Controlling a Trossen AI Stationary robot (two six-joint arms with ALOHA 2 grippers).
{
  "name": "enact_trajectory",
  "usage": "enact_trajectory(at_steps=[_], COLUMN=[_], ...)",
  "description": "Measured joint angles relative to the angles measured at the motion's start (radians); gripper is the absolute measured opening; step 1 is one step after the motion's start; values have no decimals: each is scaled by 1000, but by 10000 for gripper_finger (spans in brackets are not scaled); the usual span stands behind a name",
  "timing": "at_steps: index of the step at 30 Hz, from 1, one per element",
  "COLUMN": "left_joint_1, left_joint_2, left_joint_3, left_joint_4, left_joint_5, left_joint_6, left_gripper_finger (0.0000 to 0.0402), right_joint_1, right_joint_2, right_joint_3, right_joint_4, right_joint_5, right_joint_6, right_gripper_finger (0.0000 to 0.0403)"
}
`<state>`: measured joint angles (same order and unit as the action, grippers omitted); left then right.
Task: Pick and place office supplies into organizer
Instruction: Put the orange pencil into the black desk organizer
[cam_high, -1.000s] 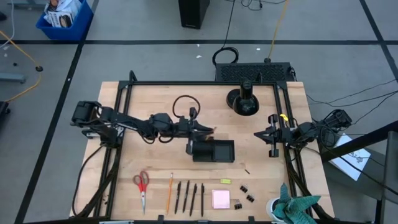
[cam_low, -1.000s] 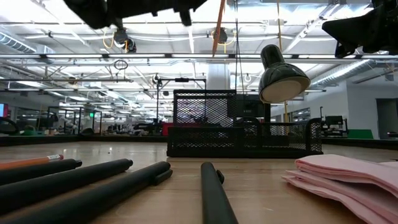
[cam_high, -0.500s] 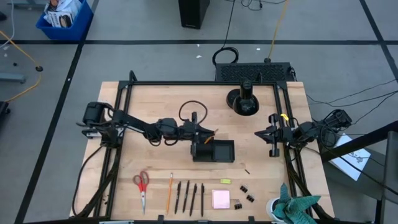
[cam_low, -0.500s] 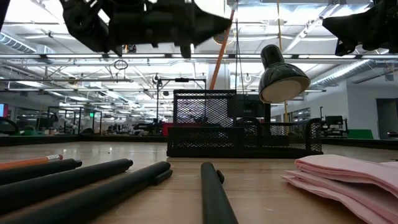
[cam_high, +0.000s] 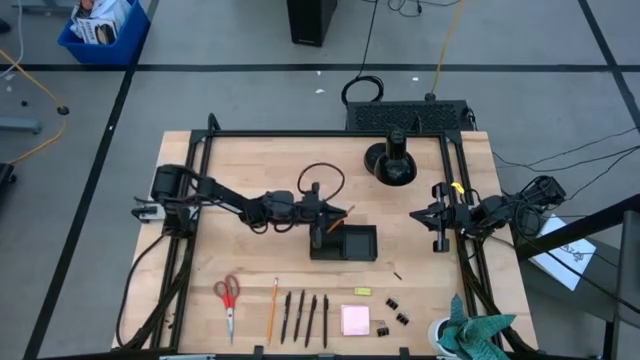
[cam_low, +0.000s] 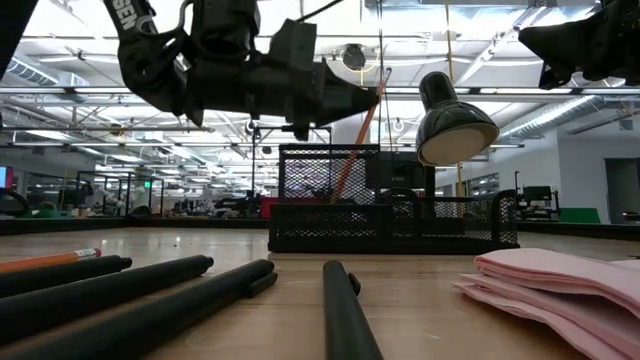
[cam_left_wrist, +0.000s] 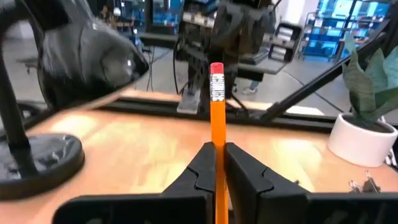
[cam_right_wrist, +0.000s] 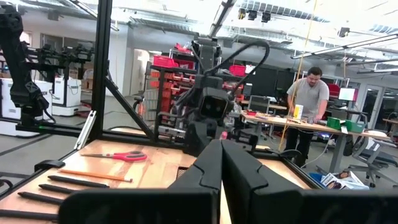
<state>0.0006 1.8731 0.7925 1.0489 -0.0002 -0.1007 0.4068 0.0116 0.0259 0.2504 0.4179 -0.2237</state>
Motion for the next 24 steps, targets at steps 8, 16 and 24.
enact_trajectory(at_steps=[8,16,24], left_joint_1=[-2,-10,-10], left_joint_2=[5,6,6], left_joint_3=[0,0,0], left_joint_4=[-43,-97,-132], left_joint_5=[10,-18,-36], left_joint_6=[-2,23,-9], left_gripper_finger=[9,20,18], right_joint_1=[0,0,0], right_joint_2=[0,0,0], right_joint_3=[0,0,0], right_joint_4=[0,-1,0], right_joint_5=[0,0,0], right_joint_6=[-1,-1,0], right_gripper_finger=[0,0,0])
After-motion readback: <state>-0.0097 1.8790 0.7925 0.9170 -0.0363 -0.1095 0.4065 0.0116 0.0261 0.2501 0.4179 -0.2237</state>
